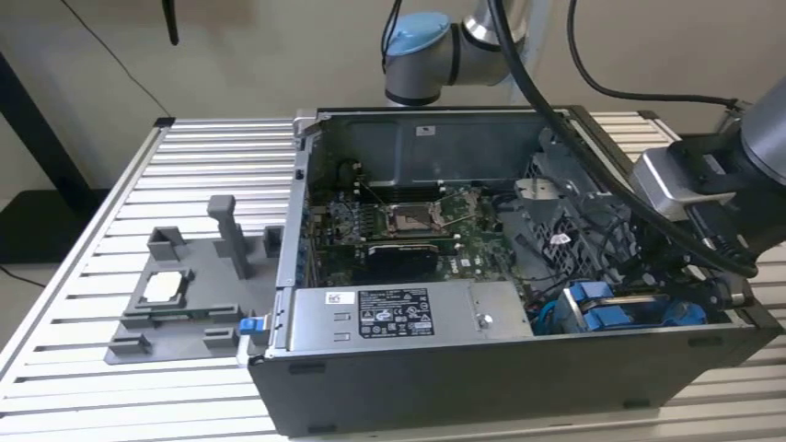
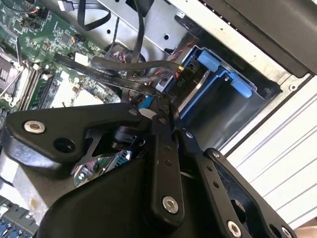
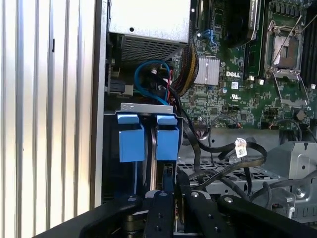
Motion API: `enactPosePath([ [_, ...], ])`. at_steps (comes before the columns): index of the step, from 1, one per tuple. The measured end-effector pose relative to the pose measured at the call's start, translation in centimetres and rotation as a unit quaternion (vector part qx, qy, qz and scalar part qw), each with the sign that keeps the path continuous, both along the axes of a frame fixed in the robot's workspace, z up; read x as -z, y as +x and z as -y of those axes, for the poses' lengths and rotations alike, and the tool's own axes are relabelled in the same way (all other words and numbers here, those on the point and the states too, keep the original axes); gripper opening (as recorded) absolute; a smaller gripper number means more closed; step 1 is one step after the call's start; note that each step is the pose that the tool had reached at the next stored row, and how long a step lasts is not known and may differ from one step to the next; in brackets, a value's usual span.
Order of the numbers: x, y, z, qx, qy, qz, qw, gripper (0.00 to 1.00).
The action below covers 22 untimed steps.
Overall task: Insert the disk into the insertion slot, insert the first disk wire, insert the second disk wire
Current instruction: 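Insert the second disk wire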
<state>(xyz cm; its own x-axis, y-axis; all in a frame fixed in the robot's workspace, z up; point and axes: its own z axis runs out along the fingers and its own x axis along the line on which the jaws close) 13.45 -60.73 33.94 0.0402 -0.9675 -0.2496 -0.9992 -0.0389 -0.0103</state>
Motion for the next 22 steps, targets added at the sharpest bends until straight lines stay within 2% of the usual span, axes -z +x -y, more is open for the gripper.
enactPosePath([
  [6,0.11,0.00,-0.03,0.000,-0.0007,0.0015,1.00000,0.16],
  [13,0.50,-0.07,-0.03,0.000,-0.0058,0.0016,0.99998,0.16],
  [17,0.54,-0.08,-0.03,0.000,-0.0057,0.0016,0.99998,0.17],
  [18,0.50,-0.09,-0.03,0.000,-0.0057,0.0016,0.99998,0.17],
  [19,0.41,-0.09,-0.03,0.000,-0.0058,0.0015,0.99998,0.24],
  [22,0.08,-0.09,-0.03,0.001,-0.0059,0.0015,0.99998,0.24],
])
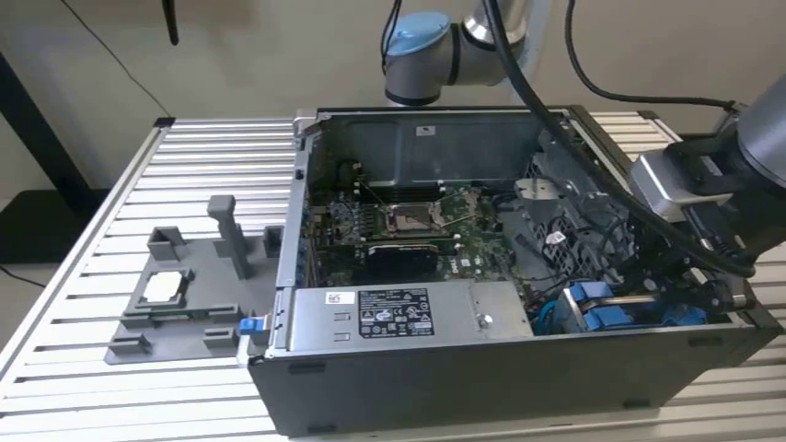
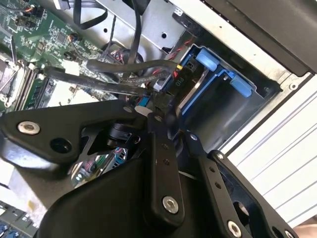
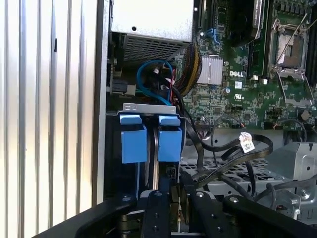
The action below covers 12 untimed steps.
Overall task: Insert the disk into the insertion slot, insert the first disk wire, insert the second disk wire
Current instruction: 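Insert the second disk wire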
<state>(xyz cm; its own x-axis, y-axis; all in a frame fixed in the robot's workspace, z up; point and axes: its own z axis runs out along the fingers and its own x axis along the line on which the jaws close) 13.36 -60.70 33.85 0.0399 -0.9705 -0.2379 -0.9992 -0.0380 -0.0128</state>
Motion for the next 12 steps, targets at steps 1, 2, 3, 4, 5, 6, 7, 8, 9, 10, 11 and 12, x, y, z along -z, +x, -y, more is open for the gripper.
enactPosePath([
  [1,-0.08,0.00,0.00,0.000,0.0001,0.0000,1.00000,0.24],
  [2,-0.25,0.00,-0.01,0.000,0.0000,0.0000,1.00000,0.24],
  [3,-0.47,0.00,0.00,0.000,0.0000,0.0000,1.00000,0.24],
  [4,-0.72,0.00,0.00,0.000,0.0000,0.0000,1.00000,0.24],
  [5,-0.96,0.00,0.00,0.000,0.0000,0.0000,1.00000,0.24],
  [6,-1.19,0.00,0.00,0.000,0.0000,0.0000,1.00000,0.24],
  [7,-1.42,0.00,0.00,0.000,-0.0001,0.0000,1.00000,0.24],
  [8,-1.65,0.00,0.00,0.001,-0.0002,0.0000,1.00000,0.24],
  [9,-1.87,0.00,0.00,0.001,-0.0011,0.0000,1.00000,0.24],
  [10,-2.02,-0.01,-0.02,0.001,-0.0031,0.0000,1.00000,0.24],
  [11,-2.10,-0.01,-0.04,0.001,-0.0067,0.0000,0.99998,0.24],
  [12,-2.12,-0.02,-0.06,0.000,-0.0122,0.0000,0.99993,0.24],
])
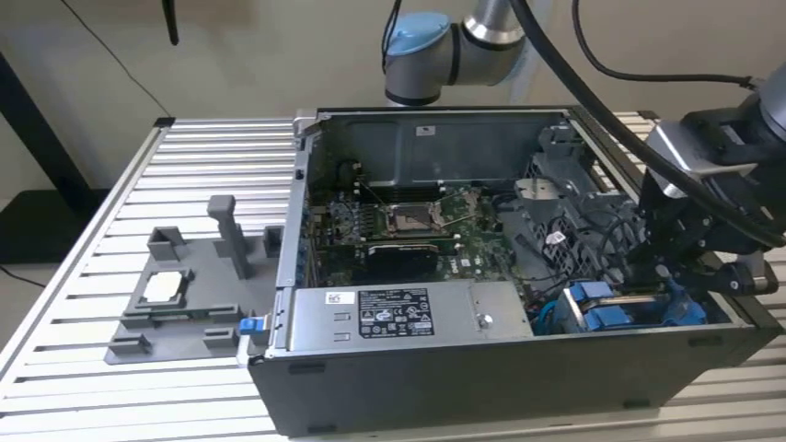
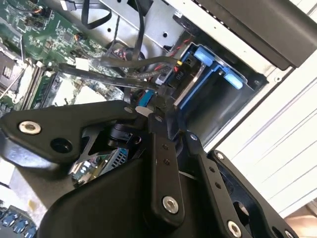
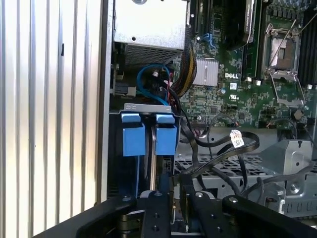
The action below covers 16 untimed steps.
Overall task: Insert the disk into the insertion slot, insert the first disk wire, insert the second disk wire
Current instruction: 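Insert the second disk wire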
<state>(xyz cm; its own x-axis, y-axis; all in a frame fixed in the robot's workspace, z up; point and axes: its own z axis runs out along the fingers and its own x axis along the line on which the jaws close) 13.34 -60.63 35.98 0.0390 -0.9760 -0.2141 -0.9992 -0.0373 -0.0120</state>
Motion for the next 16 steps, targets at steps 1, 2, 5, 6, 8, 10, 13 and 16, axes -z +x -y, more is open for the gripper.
enactPosePath([
  [1,-0.01,0.00,-0.02,0.000,-0.0072,0.0000,0.99997,0.24],
  [2,-0.01,0.00,-0.06,0.000,-0.0152,0.0000,0.99988,0.24],
  [5,-0.40,0.00,-0.22,0.000,-0.0228,0.0000,0.99974,0.24],
  [6,-0.80,0.00,-0.26,0.000,-0.0226,0.0000,0.99974,0.24],
  [8,-1.64,0.00,-0.29,0.000,-0.0226,0.0000,0.99974,0.24],
  [10,-2.34,0.00,-0.35,0.000,-0.0226,0.0001,0.99974,0.24],
  [13,-3.45,0.00,-0.37,0.000,-0.0226,0.0002,0.99974,0.24],
  [16,-3.97,0.00,-0.37,0.000,-0.0226,0.0002,0.99974,0.24],
])
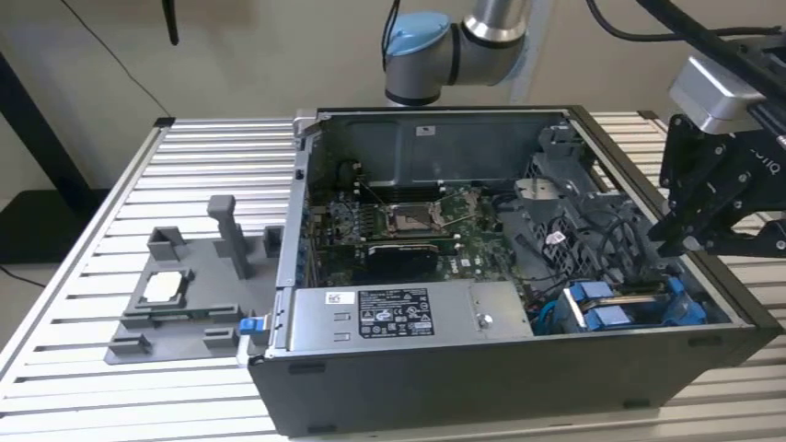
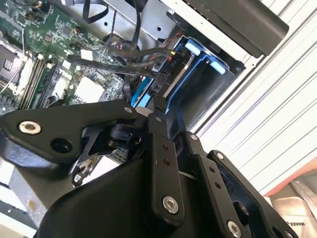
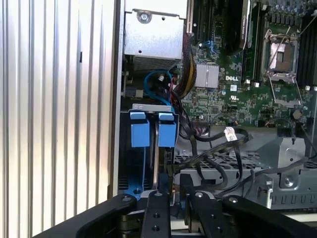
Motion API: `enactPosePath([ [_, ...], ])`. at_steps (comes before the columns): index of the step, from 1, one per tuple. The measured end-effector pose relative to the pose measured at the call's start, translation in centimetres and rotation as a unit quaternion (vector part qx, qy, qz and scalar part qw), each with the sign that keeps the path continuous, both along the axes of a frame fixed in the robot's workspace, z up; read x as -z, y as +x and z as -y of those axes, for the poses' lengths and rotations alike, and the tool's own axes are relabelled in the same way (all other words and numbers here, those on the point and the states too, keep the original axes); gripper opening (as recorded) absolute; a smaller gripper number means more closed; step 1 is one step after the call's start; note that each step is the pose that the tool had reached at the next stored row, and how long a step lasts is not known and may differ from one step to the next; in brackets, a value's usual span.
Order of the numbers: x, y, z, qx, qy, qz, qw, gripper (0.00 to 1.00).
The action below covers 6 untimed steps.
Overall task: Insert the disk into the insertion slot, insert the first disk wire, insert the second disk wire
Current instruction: 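Insert the second disk wire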
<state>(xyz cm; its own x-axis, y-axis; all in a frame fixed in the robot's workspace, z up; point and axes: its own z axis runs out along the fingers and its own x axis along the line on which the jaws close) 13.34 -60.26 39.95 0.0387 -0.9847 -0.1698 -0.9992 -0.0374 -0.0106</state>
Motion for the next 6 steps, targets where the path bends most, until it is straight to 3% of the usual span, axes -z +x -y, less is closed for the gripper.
enactPosePath([
  [6,-0.01,0.00,-0.01,0.000,0.0000,0.0000,1.00000,0.24],
])
